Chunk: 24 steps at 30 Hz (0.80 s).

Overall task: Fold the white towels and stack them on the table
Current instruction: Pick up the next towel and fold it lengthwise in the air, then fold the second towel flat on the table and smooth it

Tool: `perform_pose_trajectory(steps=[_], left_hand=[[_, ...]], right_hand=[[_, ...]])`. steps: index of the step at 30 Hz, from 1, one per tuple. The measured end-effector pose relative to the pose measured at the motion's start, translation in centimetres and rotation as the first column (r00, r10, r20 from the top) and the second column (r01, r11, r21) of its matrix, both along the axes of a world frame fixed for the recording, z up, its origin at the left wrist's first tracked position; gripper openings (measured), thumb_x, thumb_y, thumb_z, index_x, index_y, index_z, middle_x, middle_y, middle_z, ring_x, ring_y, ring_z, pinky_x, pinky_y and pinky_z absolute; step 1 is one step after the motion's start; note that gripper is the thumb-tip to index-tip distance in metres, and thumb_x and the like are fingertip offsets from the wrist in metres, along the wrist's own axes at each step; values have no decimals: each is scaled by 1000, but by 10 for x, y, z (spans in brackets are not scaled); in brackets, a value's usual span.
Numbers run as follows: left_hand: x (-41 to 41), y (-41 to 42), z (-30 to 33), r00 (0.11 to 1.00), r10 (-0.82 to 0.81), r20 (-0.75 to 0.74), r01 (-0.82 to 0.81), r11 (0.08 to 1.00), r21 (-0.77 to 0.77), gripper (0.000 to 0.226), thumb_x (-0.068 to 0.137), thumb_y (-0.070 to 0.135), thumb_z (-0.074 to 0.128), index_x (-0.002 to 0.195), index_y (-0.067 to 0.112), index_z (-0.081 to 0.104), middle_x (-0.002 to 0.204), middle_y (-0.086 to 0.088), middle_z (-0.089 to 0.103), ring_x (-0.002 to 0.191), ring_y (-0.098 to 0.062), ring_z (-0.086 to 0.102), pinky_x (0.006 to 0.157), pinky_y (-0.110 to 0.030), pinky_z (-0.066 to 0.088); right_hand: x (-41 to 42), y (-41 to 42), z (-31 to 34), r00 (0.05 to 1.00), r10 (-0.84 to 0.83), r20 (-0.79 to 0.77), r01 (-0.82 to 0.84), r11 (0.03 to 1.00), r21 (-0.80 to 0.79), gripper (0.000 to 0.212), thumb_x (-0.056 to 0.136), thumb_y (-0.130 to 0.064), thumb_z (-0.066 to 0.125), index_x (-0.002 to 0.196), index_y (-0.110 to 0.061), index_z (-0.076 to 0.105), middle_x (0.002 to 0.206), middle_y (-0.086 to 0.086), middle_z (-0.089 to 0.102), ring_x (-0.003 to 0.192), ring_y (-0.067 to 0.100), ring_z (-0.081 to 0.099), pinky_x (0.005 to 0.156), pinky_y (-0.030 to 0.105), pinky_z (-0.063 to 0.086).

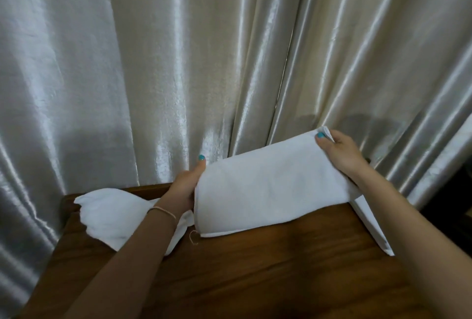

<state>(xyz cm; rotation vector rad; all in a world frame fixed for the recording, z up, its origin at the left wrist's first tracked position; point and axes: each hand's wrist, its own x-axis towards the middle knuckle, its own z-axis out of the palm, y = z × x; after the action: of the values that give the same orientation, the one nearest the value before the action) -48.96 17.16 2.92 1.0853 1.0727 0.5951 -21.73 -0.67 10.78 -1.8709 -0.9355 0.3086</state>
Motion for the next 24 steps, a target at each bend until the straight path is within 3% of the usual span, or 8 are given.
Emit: perform_pose_trajectory(steps=[3,6,10,14,16,19,22,24], left_hand=[[1,8,-10,966,-141,219,199,941,-274,55,84,58,61,111,11,69,110,-12,72,102,-29,69,81,-40,54],[10,11,-25,937,-162,311,268,903,-337,47,83,34,70,120,7,64,118,-16,69,107,-31,66,84,-43,55],[34,6,-54,956,-139,258,235,889,-394,47,80,-4,65,125,-2,57,116,-19,68,101,-30,68,76,-42,57],[45,18,-75,966,10,260,101,905,-412,42,78,0,68,119,-2,59,120,-20,64,97,-32,68,70,-44,57],[52,26,-85,980,62,191,4,944,-330,35,87,12,66,121,3,60,119,-17,65,100,-31,65,76,-46,54],[62,37,-97,988,110,-108,-104,993,61,39,93,34,59,127,15,54,132,-13,58,108,-29,59,90,-41,48],[64,55,-102,925,101,-367,26,945,326,58,98,44,45,148,17,31,149,-7,39,133,-28,41,98,-31,33],[63,69,-107,897,64,-437,133,905,405,41,99,41,42,136,23,44,133,-3,53,127,-26,45,90,-22,35]], right_hand=[[14,9,-21,997,-42,-72,39,998,-39,28,97,-30,49,108,-8,64,98,9,66,77,12,58,61,25,40],[30,23,-41,983,-77,-168,67,995,-69,26,96,-29,50,108,-9,63,102,12,66,78,15,59,66,28,41],[55,40,-64,953,-100,-286,66,990,-128,34,96,-30,51,116,-4,61,99,13,65,78,20,60,63,28,43],[81,53,-82,930,-138,-340,78,980,-185,32,96,-33,52,111,-5,59,85,7,62,68,15,56,52,23,38],[87,59,-96,890,-122,-440,34,979,-202,30,95,-31,56,109,-5,59,82,6,64,68,18,60,52,24,41],[88,75,-122,822,-101,-560,-22,978,-209,31,93,-26,60,112,-2,61,92,13,68,76,26,64,59,30,48],[87,93,-145,785,-86,-613,-60,975,-213,28,93,-30,61,109,-7,62,93,12,70,80,28,66,62,33,51],[90,102,-161,742,-30,-670,-135,972,-194,26,93,-31,60,110,-12,63,98,12,72,86,30,69,66,36,54]])
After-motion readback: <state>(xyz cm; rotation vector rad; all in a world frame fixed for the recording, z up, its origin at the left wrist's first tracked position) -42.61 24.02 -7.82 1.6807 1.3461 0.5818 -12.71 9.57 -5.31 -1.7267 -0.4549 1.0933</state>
